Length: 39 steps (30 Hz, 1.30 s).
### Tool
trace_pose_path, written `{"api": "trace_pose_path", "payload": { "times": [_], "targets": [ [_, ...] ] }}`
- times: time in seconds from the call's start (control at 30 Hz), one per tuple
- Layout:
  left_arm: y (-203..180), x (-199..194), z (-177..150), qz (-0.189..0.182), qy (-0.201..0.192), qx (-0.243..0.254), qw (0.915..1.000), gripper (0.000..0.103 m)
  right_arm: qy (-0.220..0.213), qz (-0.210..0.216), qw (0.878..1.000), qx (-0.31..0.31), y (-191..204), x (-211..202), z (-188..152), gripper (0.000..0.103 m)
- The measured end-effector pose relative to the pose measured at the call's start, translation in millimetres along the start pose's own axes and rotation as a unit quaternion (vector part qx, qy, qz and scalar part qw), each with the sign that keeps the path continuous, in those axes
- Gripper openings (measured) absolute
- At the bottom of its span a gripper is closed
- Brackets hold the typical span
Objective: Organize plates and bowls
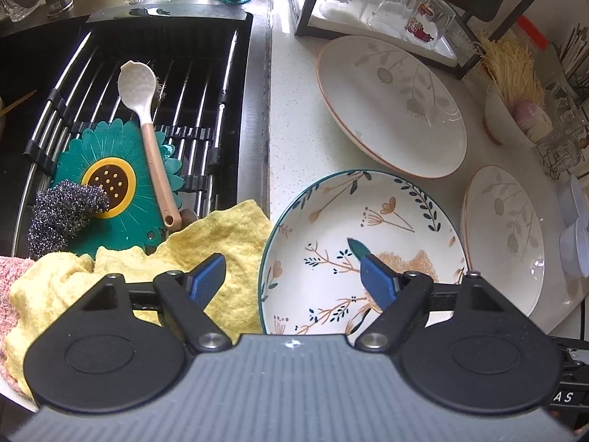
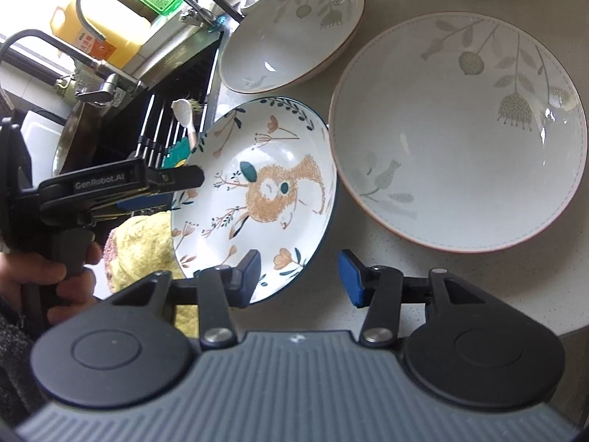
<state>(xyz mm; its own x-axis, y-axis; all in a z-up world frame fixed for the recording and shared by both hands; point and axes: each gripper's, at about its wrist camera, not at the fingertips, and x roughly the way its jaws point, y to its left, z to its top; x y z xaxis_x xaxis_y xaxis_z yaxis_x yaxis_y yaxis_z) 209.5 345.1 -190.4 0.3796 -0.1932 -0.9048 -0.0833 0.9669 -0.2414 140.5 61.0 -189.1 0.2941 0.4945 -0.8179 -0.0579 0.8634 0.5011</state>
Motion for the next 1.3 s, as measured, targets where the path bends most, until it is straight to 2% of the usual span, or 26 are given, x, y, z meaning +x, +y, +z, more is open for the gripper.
{"api": "trace_pose_path", "payload": {
  "times": [0.07, 0.13, 0.23, 0.3, 0.43, 0.5, 0.7, 0.97, 1.1, 1.3],
  "targets": [
    [6, 2, -1, 0.0, -0.001, -0.01, 1.0, 0.079, -0.005, -0.009, 1.0, 0.005, -3, 3, 2, 0.044],
    [10, 4, -2, -0.001, -0.002, -0.016, 0.9999, 0.074, -0.011, -0.012, 1.0, 0.01, -6, 5, 4, 0.044],
    [14, 9, -1, -0.008, 0.001, -0.025, 0.9997, 0.065, -0.015, -0.016, 1.0, 0.021, -10, 10, 6, 0.043],
    [15, 14, 0, -0.013, 0.002, -0.024, 0.9996, 0.054, -0.026, -0.012, 0.999, 0.029, -12, 12, 6, 0.037],
    [12, 16, 0, -0.003, -0.004, -0.011, 0.9999, 0.043, -0.039, -0.015, 0.998, 0.035, -9, 13, 4, 0.037],
    [16, 16, 0, -0.003, -0.007, -0.015, 0.9999, 0.033, -0.046, -0.014, 0.998, 0.033, -7, 13, 5, 0.03],
    [19, 17, 3, -0.022, -0.013, -0.022, 0.9994, 0.022, -0.059, -0.029, 0.998, 0.019, -4, 16, 12, 0.016],
    [21, 13, -1, -0.027, -0.017, -0.032, 0.999, 0.02, -0.055, -0.034, 0.998, 0.016, -5, 17, 15, 0.015],
    [22, 7, -4, -0.021, -0.022, -0.036, 0.9989, 0.02, -0.046, -0.021, 0.998, 0.025, -7, 16, 17, 0.015],
    [25, -6, -4, -0.034, -0.025, -0.051, 0.9978, 0.02, -0.052, -0.01, 0.998, 0.019, -2, 7, 19, 0.016]
  ]
}}
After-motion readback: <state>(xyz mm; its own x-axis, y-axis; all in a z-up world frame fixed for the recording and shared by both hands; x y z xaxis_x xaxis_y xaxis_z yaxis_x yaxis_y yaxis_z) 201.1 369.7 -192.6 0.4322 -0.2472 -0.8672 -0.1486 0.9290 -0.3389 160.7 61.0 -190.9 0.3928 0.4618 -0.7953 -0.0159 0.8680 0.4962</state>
